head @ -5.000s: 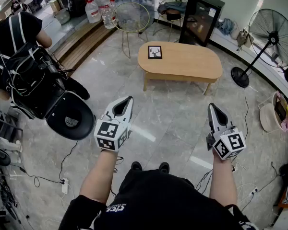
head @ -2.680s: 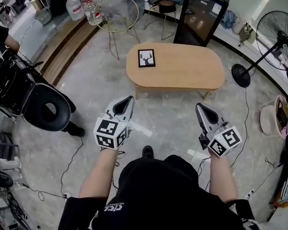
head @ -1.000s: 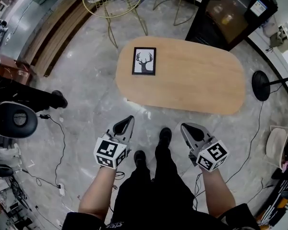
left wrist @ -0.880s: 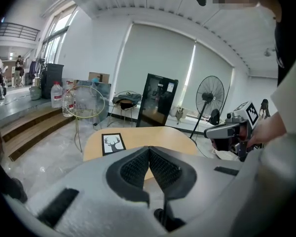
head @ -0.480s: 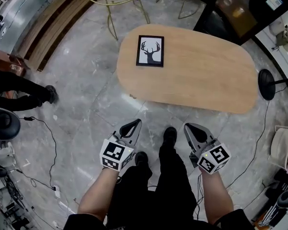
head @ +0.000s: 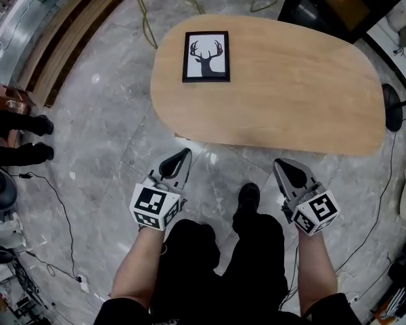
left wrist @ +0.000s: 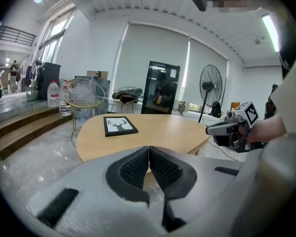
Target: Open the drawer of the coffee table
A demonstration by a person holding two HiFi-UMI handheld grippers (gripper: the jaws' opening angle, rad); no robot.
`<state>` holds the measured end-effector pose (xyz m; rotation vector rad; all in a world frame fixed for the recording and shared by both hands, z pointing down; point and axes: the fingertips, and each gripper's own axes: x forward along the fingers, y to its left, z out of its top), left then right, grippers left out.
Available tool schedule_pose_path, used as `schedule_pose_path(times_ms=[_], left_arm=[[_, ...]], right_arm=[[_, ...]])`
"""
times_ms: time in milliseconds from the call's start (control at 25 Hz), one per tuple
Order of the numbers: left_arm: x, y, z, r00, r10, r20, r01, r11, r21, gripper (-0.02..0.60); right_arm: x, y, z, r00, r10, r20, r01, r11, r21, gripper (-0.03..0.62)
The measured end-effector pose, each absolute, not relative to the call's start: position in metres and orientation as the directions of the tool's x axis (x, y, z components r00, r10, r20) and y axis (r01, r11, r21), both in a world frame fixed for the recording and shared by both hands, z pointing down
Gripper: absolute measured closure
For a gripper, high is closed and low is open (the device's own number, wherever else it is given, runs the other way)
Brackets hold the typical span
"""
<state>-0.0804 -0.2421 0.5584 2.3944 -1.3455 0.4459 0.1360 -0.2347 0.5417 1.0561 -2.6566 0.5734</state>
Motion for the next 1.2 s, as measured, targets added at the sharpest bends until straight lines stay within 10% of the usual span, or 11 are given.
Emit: schedule_pose_path(times_ms=[440, 1200], left_arm=[[-0.088, -0.253, 0.656, 0.506, -0.802, 0.316, -0.861, -0.489, 0.137, 0.535], [-0.135, -0.255, 0.73, 0.463, -0.812, 0.354, -0.886, -0.435, 0.16, 0.263]], right_arm=[[0.16, -0.236, 0.651, -0.707, -0.631, 0.319, -0.702, 0.68, -0.211, 0.586], [0.24, -0.253, 0.719, -0.47, -0.782, 0.409, -0.88, 0.449, -0.152, 0.235]])
